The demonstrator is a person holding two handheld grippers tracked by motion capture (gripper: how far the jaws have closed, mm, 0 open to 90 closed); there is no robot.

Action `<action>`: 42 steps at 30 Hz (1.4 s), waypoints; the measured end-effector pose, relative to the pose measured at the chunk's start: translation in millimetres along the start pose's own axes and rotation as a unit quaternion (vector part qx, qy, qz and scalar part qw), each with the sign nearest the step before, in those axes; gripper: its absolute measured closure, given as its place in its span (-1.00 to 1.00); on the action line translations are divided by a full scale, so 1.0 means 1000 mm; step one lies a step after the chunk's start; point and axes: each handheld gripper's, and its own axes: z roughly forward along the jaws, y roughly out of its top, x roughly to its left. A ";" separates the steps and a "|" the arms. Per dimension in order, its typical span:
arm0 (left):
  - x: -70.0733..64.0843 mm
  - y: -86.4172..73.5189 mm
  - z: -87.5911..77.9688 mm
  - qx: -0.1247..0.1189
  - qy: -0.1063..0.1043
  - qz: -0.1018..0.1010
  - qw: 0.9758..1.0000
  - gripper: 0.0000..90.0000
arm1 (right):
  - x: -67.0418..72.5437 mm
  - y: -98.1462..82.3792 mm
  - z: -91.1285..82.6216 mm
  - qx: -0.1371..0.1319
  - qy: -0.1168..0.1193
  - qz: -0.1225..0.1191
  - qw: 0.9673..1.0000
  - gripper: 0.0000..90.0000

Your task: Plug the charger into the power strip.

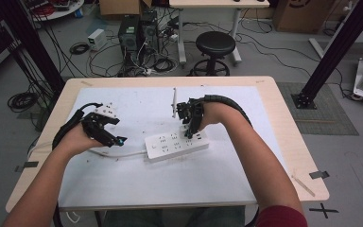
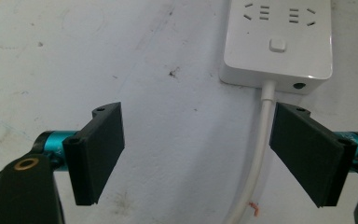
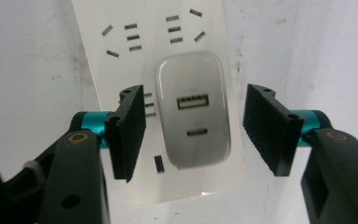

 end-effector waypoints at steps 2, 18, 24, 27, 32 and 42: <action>0.000 0.001 -0.004 -0.005 0.004 0.000 1.000 -0.60 | 0.000 0.000 0.000 0.000 0.000 0.000 1.000 -0.18; -0.002 0.009 -0.009 -0.026 0.003 0.025 0.999 -0.60 | 0.031 -0.053 -0.044 -0.203 -0.033 0.092 0.974 -0.49; -0.001 0.011 -0.011 -0.060 -0.011 0.028 0.998 -0.61 | 0.044 -0.067 -0.049 -0.233 -0.043 0.121 0.964 -0.52; -0.001 0.012 -0.012 -0.071 -0.015 0.028 0.997 -0.62 | 0.049 -0.072 -0.049 -0.250 -0.049 0.127 0.959 -0.53; 0.002 0.012 -0.013 -0.082 -0.012 0.034 0.996 -0.63 | 0.058 -0.090 -0.049 -0.299 -0.053 0.146 0.942 -0.54; 0.003 0.013 -0.018 -0.107 0.006 0.029 0.994 -0.63 | 0.060 -0.108 -0.053 -0.329 -0.067 0.167 0.927 -0.54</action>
